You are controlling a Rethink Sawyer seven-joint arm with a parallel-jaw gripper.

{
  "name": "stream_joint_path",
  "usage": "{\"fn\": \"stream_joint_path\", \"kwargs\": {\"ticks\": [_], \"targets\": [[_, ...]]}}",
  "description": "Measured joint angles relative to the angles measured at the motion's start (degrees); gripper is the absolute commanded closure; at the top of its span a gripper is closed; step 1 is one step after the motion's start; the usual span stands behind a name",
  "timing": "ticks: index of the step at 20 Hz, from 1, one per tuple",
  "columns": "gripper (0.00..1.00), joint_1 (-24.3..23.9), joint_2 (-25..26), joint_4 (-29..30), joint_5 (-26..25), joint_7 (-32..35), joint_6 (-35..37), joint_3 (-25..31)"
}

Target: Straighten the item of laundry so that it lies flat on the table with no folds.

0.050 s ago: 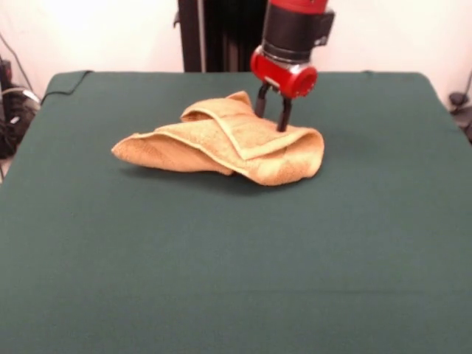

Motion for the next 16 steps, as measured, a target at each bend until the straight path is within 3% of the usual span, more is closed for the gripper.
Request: {"fn": "stream_joint_path", "kwargs": {"ticks": [7, 9, 13, 16], "targets": [[0.0, 0.93, 1.34, 0.04, 1.04, 0.0, -0.56, -0.73], [0.0, 3.43, 0.54, 0.02, 2.69, 0.0, 1.08, -2.78], [0.0, 10.14, -1.75, -0.54, 4.81, 0.0, 8.87, -8.58], [0.0, 16.8, -4.67, -2.79, 4.92, 0.01, 21.72, -14.73]]}}
